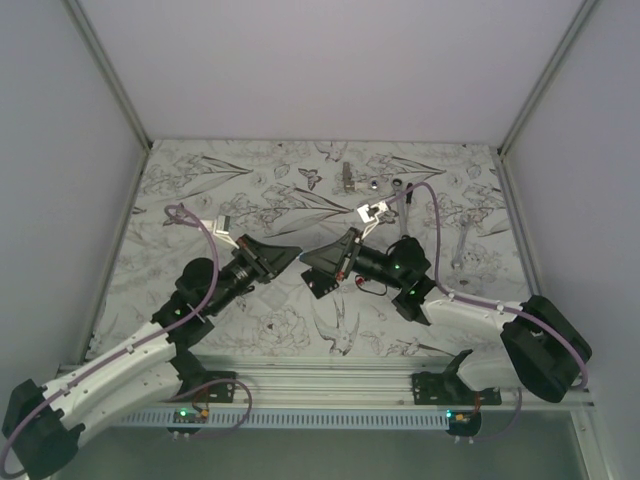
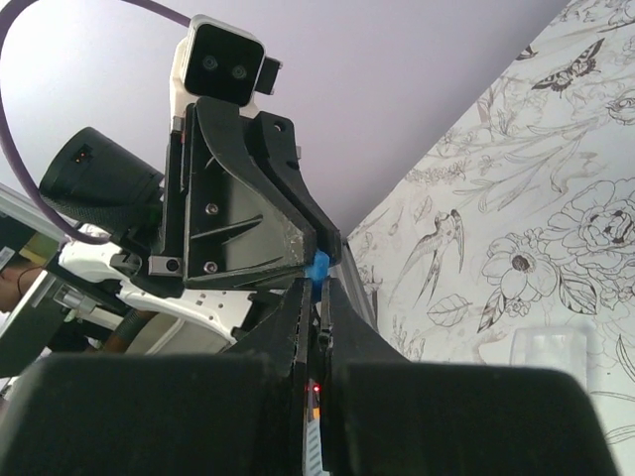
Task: Snap on the fuse box
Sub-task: Pick up the fuse from the center of the board, then install the fuse at the fuse box base.
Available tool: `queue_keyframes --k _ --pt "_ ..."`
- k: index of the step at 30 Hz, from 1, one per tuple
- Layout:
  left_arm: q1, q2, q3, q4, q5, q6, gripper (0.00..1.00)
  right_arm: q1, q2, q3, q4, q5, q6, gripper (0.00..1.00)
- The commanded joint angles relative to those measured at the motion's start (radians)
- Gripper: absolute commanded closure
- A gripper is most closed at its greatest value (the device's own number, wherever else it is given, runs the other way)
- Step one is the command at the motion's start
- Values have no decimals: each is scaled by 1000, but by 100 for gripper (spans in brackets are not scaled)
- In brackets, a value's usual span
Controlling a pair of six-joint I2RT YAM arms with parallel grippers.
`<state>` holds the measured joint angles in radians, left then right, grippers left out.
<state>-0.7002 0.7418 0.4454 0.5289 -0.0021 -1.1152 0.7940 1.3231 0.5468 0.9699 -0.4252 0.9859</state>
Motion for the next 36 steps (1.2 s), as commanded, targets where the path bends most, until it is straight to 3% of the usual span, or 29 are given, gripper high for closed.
queue_keyframes --k 1,12,19,26,36 --pt "4 -31 -48 -25 -32 40 84 -16 -20 36 -10 -3 -44 100" --pt "28 -213 -41 -430 -185 219 65 -21 -124 195 -740 96 -374 100" --pt "50 -173 23 -655 -224 306 52 -10 -83 336 -1175 234 -548 100" --pt "76 -56 48 -707 -197 328 27 64 34 437 -1371 460 -616 100" --pt "201 52 41 -730 -86 283 6 185 361 686 -1535 717 -616 100"
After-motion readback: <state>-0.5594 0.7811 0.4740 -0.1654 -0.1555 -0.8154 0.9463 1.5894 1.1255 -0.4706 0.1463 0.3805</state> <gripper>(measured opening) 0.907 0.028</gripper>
